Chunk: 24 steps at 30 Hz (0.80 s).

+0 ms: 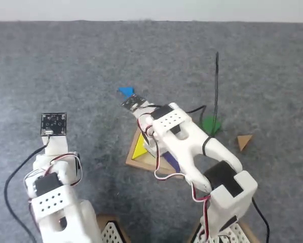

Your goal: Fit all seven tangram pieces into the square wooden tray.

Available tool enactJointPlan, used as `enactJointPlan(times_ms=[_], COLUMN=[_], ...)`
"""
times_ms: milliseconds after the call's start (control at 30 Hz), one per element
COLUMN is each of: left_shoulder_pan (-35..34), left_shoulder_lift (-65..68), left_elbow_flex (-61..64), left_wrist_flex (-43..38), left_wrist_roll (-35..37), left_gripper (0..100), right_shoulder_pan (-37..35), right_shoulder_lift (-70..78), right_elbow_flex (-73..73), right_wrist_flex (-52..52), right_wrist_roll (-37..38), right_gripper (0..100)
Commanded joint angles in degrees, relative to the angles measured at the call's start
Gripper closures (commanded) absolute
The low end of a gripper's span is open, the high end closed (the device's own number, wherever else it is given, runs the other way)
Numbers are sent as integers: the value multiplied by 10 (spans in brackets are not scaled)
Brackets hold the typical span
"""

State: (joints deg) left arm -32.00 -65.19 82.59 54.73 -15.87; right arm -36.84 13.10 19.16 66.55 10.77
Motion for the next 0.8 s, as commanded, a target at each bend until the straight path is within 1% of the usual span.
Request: enactJointPlan(times_ms=[0,167,267,467,667,700,767], left_shoulder_pan=[-1,-4,-24,-29,-29,-28,-27], left_shoulder_lift=[-11,-11,-11,-11,-11,-11,-11], left_elbow_flex=[-4,-4,-6,-7,-7,-7,-7], left_wrist_flex=[1,2,2,2,1,1,1], left_wrist_roll=[-5,-5,-5,-5,-5,-5,-5], left_gripper=[859,859,859,859,859,859,859], right_shoulder_pan=[47,122,147,136,125,129,149], right_shoulder_lift=[0,4,4,2,-3,-4,-14], right_elbow_flex=[-40,-84,-103,-148,-194,-209,-231], right_wrist_flex=[40,67,80,123,183,203,234], right_wrist_roll=[-83,-200,-252,-263,-258,-253,-218], right_gripper=[947,947,946,939,814,807,816])
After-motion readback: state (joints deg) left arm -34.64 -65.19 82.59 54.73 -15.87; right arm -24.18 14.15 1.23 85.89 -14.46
